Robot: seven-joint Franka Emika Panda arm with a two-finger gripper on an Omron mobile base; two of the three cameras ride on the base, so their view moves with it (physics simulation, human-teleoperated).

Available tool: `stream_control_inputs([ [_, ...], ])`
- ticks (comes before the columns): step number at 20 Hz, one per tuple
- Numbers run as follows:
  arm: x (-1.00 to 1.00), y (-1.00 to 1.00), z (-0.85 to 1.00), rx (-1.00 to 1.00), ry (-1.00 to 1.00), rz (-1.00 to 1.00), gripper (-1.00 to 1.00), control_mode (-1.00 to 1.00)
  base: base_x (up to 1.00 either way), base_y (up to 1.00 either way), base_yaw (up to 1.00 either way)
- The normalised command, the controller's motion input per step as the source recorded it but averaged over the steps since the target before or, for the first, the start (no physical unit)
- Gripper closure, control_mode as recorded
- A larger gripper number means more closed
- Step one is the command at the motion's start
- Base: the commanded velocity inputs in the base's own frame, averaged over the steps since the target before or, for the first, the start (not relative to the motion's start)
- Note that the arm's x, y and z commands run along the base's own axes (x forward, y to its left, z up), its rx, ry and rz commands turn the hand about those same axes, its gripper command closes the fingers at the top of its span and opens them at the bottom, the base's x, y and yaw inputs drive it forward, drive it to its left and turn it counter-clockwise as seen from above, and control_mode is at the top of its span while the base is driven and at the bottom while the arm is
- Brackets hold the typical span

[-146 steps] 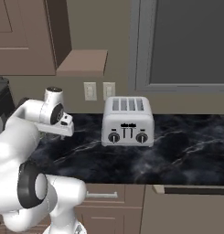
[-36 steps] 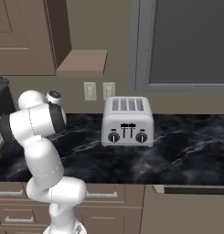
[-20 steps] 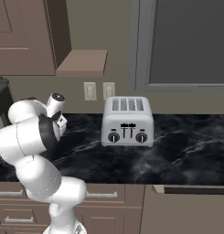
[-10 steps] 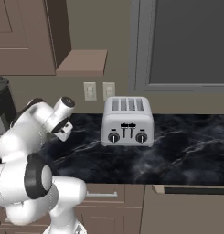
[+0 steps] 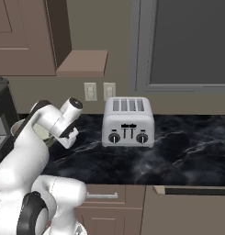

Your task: Pick the cup and bowl from the counter and place them on the counter next to the sink.

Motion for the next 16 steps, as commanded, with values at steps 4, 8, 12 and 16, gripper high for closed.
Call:
stream_control_inputs([
  [4,-0.27,-0.62,0.00,0.00,0.00,0.00,1.00,-1.00,0.00,0.00,0.00],
  [8,-0.26,-0.57,0.00,0.00,0.00,0.01,1.00,-1.00,0.00,0.00,0.00],
  [12,-0.30,-0.37,0.04,0.00,0.00,0.04,1.00,-1.00,0.00,0.00,0.00],
  [16,-0.32,-0.26,0.10,0.00,0.00,0.04,1.00,-1.00,0.00,0.00,0.00],
])
